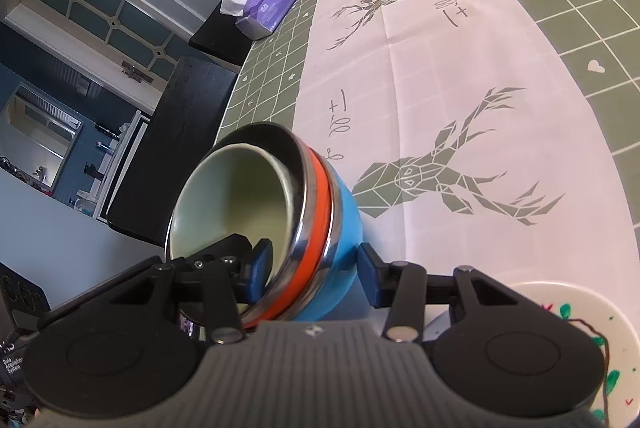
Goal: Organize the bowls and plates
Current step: 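Lift the bowl stack with the right gripper and carry it toward the Fruity plate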
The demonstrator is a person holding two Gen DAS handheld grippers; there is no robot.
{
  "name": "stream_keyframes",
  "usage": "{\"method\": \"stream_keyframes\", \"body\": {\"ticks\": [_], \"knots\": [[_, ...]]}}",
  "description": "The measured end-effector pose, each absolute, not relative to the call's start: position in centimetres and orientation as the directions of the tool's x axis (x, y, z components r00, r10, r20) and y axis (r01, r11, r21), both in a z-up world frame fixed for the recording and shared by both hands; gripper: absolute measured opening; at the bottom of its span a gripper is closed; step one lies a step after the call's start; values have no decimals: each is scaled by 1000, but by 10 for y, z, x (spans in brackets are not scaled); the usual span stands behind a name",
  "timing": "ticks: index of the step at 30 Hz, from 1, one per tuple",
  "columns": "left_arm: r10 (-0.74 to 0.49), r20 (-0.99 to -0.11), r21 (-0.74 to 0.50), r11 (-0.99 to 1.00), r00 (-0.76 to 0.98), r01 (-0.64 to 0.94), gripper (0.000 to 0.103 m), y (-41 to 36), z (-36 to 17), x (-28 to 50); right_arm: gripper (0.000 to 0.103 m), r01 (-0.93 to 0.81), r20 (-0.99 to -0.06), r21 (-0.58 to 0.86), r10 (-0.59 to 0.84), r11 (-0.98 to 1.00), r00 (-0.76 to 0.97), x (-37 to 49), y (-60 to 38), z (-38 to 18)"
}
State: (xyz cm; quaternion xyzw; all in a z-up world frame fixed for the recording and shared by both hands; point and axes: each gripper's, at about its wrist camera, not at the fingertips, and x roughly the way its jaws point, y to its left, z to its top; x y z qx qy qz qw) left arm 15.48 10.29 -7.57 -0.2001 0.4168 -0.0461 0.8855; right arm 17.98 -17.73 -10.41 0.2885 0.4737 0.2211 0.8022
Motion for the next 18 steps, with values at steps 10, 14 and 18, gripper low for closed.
{"method": "stream_keyframes", "body": {"ticks": [10, 14, 18], "knots": [[-254, -711, -386, 920, 655, -63, 60, 97, -51, 131, 43, -99, -638, 652, 615, 752, 464, 157, -182, -77], [-255, -714, -386, 920, 652, -62, 60, 95, -46, 118, 43, -103, -639, 650, 614, 753, 464, 143, -185, -71], [-252, -711, -377, 925, 657, -54, 60, 91, -42, 104, 43, -93, -641, 659, 622, 746, 449, 128, -190, -71]]}}
